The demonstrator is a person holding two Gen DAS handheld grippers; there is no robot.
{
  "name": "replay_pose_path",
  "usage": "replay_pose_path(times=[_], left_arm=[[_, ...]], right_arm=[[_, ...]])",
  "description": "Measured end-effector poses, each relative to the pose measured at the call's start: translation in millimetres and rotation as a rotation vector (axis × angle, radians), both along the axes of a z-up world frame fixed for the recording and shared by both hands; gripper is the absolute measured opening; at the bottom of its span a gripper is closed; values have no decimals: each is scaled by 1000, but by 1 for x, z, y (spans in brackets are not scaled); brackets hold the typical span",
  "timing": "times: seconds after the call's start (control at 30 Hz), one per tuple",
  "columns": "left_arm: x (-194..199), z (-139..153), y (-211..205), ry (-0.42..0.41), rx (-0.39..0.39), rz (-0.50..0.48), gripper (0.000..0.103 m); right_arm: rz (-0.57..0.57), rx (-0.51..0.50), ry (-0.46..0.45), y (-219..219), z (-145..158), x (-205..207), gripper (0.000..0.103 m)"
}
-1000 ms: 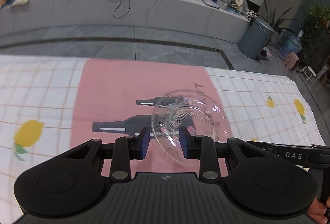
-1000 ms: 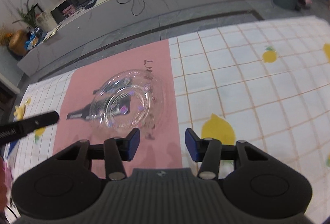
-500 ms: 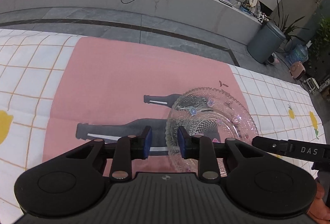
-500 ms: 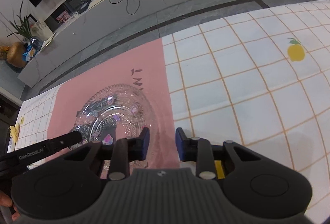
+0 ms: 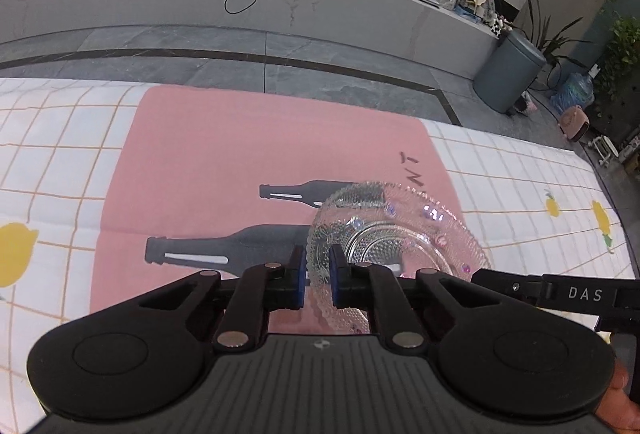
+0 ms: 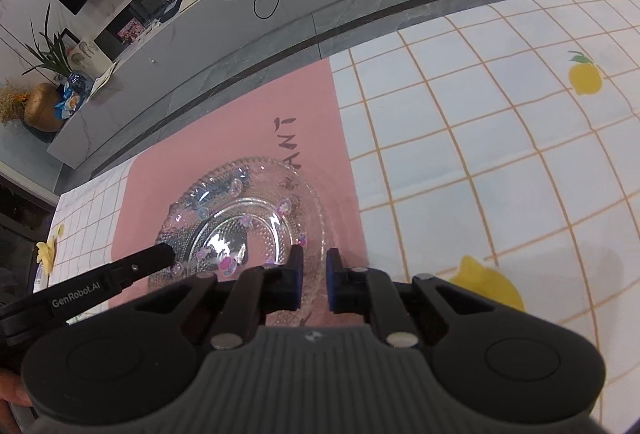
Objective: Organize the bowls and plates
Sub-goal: 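Lift the second glass plate and lower it onto the plate stack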
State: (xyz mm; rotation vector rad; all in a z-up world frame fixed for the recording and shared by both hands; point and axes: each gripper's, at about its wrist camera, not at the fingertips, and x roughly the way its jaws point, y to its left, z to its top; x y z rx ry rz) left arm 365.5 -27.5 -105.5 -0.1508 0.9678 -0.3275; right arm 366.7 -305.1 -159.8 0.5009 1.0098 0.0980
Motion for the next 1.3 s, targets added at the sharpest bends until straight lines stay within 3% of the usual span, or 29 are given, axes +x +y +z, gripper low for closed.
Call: replay_pose_path(times=[0.33, 0.53, 0.7, 0.97, 1.3], left_arm=[[-43, 68, -5, -88, -3, -25, 12], [-92, 116, -14, -140, -34, -14, 12], [-137, 138, -31, -135, -42, -17, 12], [-208, 141, -61, -109, -108, -54, 12], [-265, 109, -103, -57, -107, -110, 12]], right_arm=[[-10, 55, -32, -1, 49, -56, 10], [-16, 88, -62, -9, 83, -107, 10], [-41, 90, -85, -25, 108, -158, 10], [-110, 107, -77, -60, 105, -242, 10], [-203, 106, -58, -106, 74, -326, 9]])
